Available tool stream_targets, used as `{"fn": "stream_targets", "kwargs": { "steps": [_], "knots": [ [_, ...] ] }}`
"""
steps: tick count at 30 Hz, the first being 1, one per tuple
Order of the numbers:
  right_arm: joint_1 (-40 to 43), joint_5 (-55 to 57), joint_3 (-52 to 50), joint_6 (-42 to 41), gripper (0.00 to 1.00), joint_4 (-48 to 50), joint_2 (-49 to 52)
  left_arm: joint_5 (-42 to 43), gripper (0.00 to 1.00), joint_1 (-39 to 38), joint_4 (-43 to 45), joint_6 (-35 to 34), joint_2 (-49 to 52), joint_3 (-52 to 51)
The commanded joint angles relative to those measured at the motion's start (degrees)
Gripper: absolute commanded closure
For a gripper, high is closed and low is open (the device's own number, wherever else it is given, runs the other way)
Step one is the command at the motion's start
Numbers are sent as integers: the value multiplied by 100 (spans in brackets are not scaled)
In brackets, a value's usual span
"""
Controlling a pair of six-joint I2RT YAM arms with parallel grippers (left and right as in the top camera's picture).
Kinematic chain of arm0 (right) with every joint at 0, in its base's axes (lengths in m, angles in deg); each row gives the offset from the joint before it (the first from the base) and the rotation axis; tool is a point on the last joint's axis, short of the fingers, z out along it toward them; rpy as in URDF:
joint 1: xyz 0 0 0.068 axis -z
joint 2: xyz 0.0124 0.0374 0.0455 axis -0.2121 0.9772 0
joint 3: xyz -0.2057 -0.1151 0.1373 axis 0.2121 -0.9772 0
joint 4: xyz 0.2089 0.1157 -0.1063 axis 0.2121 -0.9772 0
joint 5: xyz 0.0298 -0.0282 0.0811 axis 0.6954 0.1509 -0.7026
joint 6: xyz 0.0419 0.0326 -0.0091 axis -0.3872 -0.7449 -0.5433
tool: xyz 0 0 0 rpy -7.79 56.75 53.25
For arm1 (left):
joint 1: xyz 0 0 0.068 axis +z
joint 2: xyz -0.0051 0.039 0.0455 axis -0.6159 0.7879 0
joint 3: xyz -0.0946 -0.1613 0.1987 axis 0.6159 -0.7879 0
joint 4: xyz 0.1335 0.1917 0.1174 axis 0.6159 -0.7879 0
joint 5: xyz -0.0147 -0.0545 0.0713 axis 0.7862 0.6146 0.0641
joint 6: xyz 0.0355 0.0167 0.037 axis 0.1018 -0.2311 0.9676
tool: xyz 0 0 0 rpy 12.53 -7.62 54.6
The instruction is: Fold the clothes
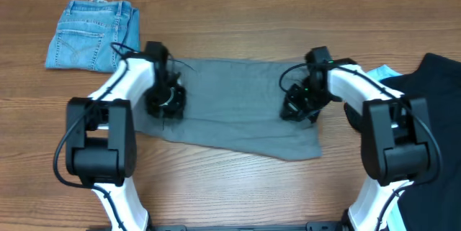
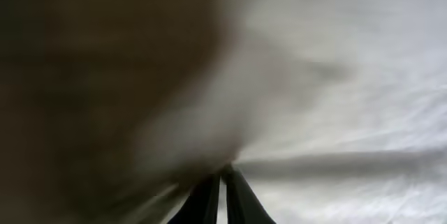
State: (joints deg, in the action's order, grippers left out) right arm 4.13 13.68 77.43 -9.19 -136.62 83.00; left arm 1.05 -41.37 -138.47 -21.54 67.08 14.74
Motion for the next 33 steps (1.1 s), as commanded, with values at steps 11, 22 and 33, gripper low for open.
{"fn": "stream_targets", "kwargs": {
  "steps": [11,22,33],
  "knots": [
    [282,-291,334,1738,85,-157,-1043,-452,61,977,-1320,223,-186,1897],
    [-730,-914,313,1528,67,101,-1425,-337,39,1711,-1154,223,-181,1502],
    [-1445,-138,271,-203,75,649,-531,310,26,1812,280,658,-181,164]
  ]
}}
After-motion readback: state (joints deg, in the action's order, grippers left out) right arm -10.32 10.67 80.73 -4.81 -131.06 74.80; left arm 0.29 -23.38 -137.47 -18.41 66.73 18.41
